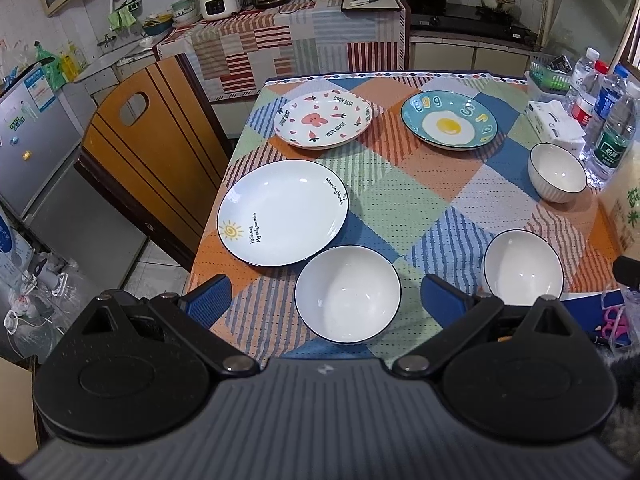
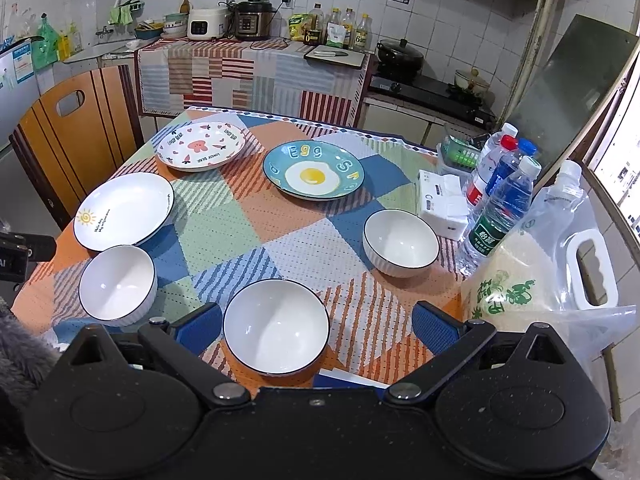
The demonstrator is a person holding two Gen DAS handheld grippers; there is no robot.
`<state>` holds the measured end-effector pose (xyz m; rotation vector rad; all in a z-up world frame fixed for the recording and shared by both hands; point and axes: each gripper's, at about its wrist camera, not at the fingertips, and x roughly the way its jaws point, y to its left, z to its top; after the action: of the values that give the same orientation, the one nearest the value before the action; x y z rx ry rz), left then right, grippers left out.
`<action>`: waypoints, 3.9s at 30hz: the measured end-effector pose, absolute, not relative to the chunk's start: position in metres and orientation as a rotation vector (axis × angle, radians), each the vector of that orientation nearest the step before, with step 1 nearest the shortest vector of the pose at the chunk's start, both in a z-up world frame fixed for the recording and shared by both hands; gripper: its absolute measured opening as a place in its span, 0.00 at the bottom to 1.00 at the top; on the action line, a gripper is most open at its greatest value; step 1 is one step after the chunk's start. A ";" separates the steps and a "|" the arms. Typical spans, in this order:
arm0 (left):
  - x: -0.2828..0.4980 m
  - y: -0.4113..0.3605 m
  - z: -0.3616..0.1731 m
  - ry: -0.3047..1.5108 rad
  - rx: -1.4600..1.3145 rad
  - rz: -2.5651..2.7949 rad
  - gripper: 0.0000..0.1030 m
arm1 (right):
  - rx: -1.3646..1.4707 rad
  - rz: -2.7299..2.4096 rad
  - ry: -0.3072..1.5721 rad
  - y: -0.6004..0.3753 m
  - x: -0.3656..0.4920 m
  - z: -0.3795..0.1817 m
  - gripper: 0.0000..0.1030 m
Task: Organize plates and bowls
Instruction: 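Move the left tool toward the white sun-print plate's rim, then close the left gripper on the sun-print plate's rim, then lift the sun-print plate with the left gripper and slide it across the table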
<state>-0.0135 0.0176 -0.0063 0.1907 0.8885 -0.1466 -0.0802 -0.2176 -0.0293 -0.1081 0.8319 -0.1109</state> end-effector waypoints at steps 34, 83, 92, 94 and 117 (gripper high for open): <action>0.118 0.116 -0.031 0.945 0.119 -0.153 0.98 | 0.119 0.401 0.728 -0.168 0.044 -0.052 0.99; 0.221 0.177 -0.204 1.179 -0.180 -0.117 0.22 | 0.381 0.476 1.079 -0.122 0.224 -0.235 0.11; 0.222 0.174 -0.195 1.200 -0.198 -0.183 0.22 | 0.406 0.478 1.109 -0.129 0.231 -0.226 0.15; 0.221 0.165 -0.189 1.184 -0.170 -0.203 0.22 | 0.358 0.507 1.081 -0.132 0.229 -0.215 0.16; 0.245 0.014 -0.171 1.222 -0.008 -0.534 0.22 | 0.302 0.331 1.025 -0.275 0.182 -0.177 0.19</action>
<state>0.2447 0.0137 -0.1711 -0.0083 1.2215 -0.5340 0.1823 -0.2748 -0.1774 0.3017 1.0246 0.3313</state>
